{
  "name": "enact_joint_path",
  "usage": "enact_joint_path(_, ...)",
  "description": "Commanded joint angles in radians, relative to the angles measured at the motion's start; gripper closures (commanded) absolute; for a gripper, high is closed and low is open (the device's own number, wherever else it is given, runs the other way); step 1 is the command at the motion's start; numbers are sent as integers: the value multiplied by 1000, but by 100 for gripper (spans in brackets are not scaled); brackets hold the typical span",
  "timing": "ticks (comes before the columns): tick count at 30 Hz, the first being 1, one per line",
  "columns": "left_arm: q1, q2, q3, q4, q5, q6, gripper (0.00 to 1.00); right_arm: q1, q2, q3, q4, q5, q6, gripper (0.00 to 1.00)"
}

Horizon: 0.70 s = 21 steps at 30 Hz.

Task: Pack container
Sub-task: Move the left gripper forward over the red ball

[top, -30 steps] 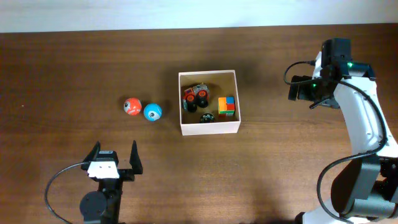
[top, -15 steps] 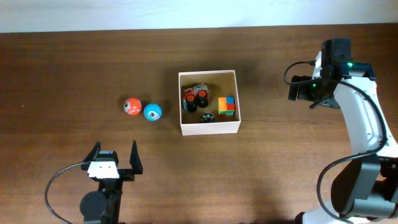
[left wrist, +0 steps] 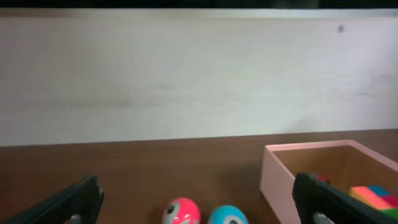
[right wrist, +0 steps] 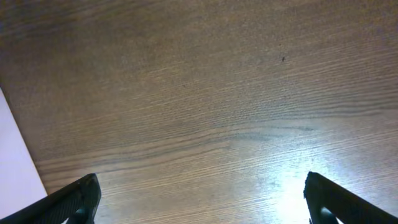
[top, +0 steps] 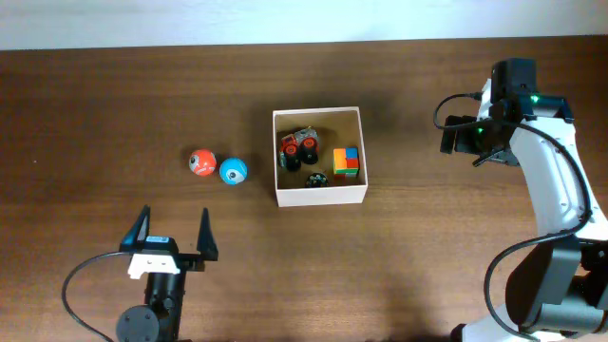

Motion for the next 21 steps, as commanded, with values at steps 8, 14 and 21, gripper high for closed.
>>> enact_joint_path(8, 4, 163, 69, 187, 32, 13, 1, -2, 2, -4, 3, -6, 0, 1)
enact_joint_path(14, 5, 589, 449, 19, 130, 66, 1, -2, 2, -4, 3, -6, 0, 1)
enact_joint_path(21, 4, 1070, 844, 23, 543, 167, 1, -2, 2, -4, 3, -6, 0, 1)
